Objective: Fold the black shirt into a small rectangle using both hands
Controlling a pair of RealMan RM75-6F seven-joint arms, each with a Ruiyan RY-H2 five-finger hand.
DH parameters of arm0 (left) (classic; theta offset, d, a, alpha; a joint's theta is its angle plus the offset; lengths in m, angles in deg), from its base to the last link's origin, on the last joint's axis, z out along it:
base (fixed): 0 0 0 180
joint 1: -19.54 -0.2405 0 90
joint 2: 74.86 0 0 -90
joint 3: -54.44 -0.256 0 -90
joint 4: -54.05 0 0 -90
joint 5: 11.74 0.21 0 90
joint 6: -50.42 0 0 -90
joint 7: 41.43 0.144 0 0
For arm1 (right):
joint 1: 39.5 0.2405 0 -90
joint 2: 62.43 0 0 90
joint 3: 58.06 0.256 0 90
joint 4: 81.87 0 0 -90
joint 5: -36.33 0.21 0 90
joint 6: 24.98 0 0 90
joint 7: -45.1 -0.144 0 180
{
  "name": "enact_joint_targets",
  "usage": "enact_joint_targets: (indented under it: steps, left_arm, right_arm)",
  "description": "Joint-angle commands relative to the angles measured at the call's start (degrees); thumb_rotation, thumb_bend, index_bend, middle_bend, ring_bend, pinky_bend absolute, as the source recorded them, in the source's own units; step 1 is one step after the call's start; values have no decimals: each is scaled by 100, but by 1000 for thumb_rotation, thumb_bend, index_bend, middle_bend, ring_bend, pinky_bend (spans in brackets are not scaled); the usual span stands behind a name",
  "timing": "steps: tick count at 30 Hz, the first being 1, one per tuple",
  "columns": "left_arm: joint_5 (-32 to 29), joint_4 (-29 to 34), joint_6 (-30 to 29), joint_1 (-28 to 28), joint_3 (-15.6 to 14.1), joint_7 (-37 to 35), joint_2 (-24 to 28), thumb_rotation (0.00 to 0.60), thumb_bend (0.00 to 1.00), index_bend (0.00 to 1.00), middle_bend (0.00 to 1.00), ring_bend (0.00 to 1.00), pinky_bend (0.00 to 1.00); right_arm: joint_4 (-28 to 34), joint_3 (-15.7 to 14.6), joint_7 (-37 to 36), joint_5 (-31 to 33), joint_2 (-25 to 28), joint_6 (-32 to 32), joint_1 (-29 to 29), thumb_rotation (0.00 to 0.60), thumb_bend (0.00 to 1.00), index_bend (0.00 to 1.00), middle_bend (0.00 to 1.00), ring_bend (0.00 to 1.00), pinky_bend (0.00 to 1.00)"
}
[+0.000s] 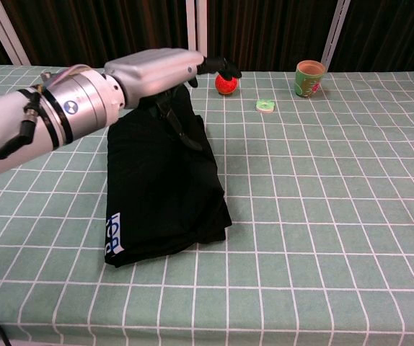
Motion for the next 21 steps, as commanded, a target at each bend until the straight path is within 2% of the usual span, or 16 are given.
enact_joint_targets:
  steps: [1, 5, 10, 14, 16, 21]
  left_arm:
    - [278, 629, -477, -448, -90, -455, 450, 600, 96, 123, 136, 95, 224]
    - [194, 738, -435, -624, -292, -492, 676, 600, 159, 152, 174, 96, 217]
    - [-241, 436, 195, -446, -324, -483, 576, 590, 322, 151, 190, 96, 196]
    - [-550, 28, 649, -243, -223, -660, 320, 472, 453, 147, 202, 96, 179]
    - [-695, -209, 892, -123, -199, -684, 183, 444, 479, 145, 210, 96, 176]
    - [-1167, -718, 1374, 80, -147, -689, -111, 315, 549, 128, 223, 96, 170]
  right_arm:
    - [-11, 4, -15, 6, 0, 9, -7, 600, 293, 96, 154, 0, 0]
    - [-44, 7, -32, -6, -40, 58, 6, 600, 294, 96, 150, 0, 0]
    - [-67, 13, -3, -42, -98, 110, 37, 600, 294, 96, 149, 0, 0]
    - [-63, 36, -7, -19, -91, 98, 23, 600, 293, 96, 149, 0, 0]
    - [-70, 39, -18, -2, -90, 100, 11, 600, 293, 96, 149, 0, 0]
    - [-104, 25, -47, 9, -102, 114, -14, 600, 294, 96, 149, 0, 0]
